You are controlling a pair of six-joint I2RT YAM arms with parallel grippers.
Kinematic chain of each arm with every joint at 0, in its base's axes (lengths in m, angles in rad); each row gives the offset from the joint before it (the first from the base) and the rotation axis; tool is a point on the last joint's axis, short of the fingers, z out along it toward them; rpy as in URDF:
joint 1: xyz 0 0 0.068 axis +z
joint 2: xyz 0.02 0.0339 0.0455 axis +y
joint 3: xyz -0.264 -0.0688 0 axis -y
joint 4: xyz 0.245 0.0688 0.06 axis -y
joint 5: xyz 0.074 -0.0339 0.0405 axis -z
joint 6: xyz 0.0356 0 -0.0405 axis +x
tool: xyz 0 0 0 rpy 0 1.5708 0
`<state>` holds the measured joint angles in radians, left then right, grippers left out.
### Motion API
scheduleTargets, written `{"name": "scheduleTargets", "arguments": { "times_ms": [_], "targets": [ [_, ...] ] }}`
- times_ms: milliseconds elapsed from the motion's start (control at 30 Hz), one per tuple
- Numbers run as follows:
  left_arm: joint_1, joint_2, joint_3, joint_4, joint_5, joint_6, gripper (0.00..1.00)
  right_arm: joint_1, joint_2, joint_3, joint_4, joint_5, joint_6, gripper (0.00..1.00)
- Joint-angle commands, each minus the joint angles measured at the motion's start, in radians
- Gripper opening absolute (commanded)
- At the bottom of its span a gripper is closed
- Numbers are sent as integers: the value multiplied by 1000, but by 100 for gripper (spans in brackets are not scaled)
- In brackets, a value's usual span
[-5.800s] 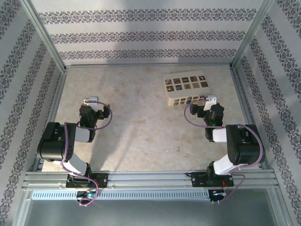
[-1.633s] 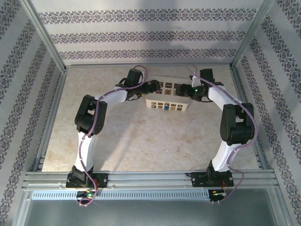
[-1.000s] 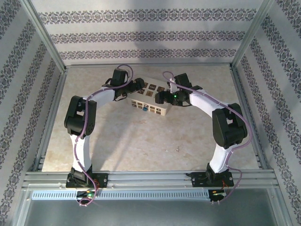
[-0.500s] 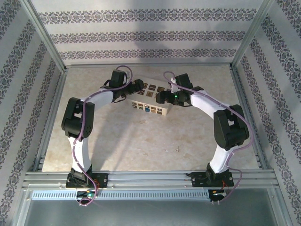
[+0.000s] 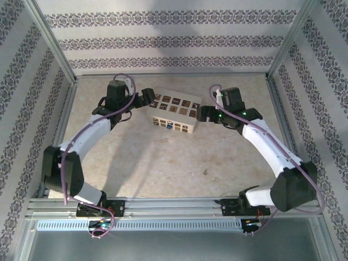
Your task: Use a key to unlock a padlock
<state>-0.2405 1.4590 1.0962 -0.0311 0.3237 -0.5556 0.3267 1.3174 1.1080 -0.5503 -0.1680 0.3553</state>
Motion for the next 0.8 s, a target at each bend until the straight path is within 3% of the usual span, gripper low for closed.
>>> {"name": "scheduleTargets", "arguments": {
  "times_ms": [0,400,767],
  "targets": [
    [7,-108,-100,-19,-49,23,99,34,-76,-61,-172,68,17,87],
    [6,-411,-442,-44,-103,-90,99,181,-176,-243,-317,103,143,78],
    [7,-430,-646,40,-86,-220,99,353,-47,-327,-361,100,181,68]
  ]
}}
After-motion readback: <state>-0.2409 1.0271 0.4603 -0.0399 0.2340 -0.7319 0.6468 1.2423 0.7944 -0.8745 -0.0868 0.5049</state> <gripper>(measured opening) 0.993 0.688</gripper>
